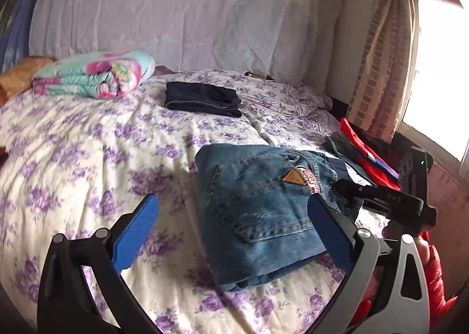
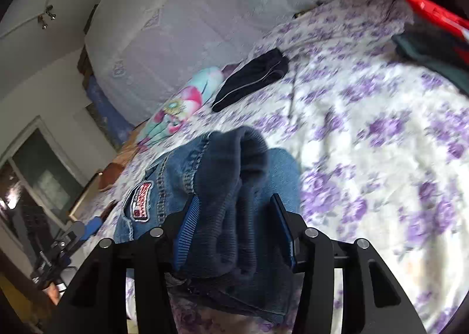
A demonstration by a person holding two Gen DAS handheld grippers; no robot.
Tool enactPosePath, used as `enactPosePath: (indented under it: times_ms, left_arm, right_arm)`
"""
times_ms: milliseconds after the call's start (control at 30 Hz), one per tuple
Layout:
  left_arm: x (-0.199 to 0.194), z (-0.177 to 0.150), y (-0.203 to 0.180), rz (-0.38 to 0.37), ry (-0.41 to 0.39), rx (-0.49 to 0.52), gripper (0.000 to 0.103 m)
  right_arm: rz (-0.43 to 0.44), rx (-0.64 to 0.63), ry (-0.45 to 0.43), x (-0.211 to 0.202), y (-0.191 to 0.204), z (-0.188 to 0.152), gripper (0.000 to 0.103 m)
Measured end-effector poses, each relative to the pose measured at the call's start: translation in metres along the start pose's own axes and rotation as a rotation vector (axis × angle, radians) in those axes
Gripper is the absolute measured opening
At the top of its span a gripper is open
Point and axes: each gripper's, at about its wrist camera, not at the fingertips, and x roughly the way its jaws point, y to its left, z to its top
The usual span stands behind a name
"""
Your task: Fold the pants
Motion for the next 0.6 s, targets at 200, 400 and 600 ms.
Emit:
enactPosePath:
  times_ms: [200,400,600]
  left_arm:
    - [0.049,-0.010,-0.047,0.107,0.126,0.195,0.098]
    - [0.068,-0.036,-0.033,0.079,0.168,0.094,0.099]
    - [0.050,-0.018,-0.025,0.024,0.169,0.078,0.099]
  right_arm:
    - [0.017,-0.324,-0.078,-0.009,0.080,0.036,0.052]
    - [-0.183,-0.574,0.167,0.103,0.090,-0.004,0.055]
    - [-0.137,-0.521,0.093,0.057,0.096,0.006,0.057]
